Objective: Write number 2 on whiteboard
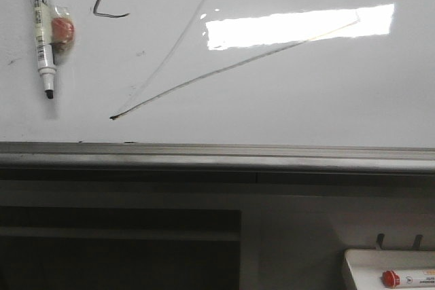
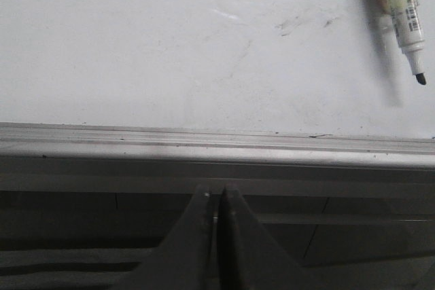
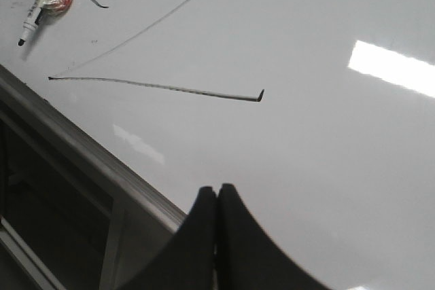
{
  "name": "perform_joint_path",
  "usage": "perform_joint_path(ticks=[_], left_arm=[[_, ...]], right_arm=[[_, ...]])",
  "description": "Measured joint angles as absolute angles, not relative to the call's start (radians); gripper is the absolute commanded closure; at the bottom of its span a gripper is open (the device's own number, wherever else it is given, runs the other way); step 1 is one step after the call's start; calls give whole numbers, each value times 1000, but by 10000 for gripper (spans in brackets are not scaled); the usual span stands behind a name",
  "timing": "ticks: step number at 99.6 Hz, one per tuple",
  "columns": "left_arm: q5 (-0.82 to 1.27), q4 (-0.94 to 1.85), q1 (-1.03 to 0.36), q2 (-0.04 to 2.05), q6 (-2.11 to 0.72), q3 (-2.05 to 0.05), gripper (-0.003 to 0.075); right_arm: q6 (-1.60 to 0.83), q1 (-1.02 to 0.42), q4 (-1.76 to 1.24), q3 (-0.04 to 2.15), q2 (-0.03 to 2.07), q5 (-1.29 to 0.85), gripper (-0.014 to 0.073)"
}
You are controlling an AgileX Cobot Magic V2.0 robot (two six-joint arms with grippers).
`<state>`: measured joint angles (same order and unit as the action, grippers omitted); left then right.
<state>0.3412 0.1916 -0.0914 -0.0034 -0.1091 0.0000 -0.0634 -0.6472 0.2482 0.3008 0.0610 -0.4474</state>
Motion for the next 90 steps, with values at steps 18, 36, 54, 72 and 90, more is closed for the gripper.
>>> perform_joint_path(ticks=[18, 36, 54, 72, 90], left_arm=[[341, 192, -91, -3, -109, 0, 741], [341, 192, -91, -3, -109, 0, 741], [341, 192, -91, -3, -109, 0, 741], [341, 192, -91, -3, -109, 0, 741], [341, 192, -91, -3, -109, 0, 741]], right_arm=[[-63, -647, 248, 301, 61, -447, 664], [-63, -647, 248, 273, 61, -448, 664], [-39, -643, 248, 190, 61, -452, 665], [114, -561, 248, 41, 61, -276, 664], [147, -408, 250, -15, 61, -194, 665]])
